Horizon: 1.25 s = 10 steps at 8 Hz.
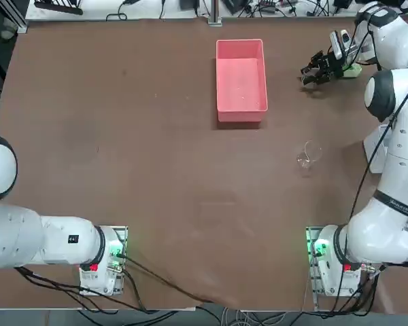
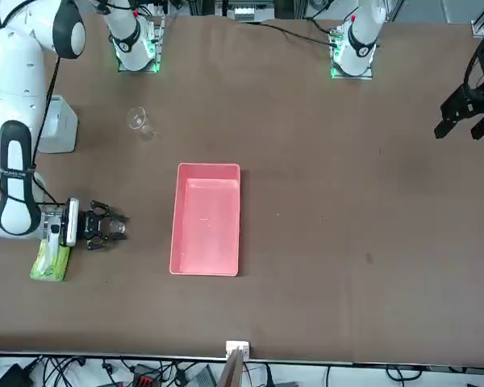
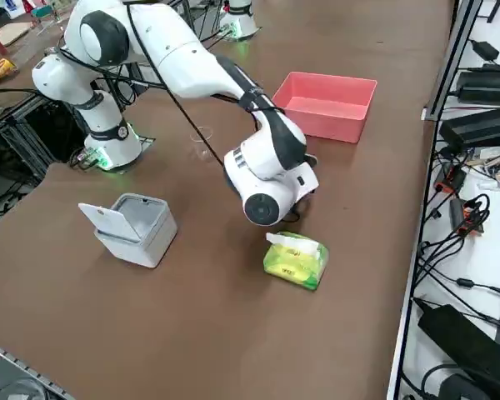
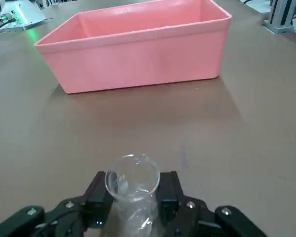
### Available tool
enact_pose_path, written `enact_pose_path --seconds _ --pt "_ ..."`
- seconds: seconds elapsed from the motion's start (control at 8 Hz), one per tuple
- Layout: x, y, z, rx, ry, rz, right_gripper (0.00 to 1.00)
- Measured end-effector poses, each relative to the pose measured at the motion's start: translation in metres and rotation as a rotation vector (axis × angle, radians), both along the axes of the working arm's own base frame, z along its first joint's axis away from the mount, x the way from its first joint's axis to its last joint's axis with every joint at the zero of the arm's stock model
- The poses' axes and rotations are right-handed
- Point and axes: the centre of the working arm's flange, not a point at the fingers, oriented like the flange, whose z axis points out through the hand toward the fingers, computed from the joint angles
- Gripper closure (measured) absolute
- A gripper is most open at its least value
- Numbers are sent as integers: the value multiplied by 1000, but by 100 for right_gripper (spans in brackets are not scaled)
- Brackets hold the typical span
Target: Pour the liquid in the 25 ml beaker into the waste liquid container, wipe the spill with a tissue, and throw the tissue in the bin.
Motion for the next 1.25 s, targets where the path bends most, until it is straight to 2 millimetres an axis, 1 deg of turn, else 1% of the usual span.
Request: enact_pose_path --seconds 0.25,0.38,0.75,0.88,1.0,1.12,1.25 --pt "-1 -2 -5 1 1 1 44" --pt "-2 -3 -7 1 1 1 34" --pt "-2 -4 -8 1 1 1 31" --pt "-2 -4 -8 1 0 2 21" --pt "-2 -4 -8 1 -1 2 19" --pt "-2 -4 -8 1 -1 2 4" --pt "-2 -4 -8 1 -2 2 0"
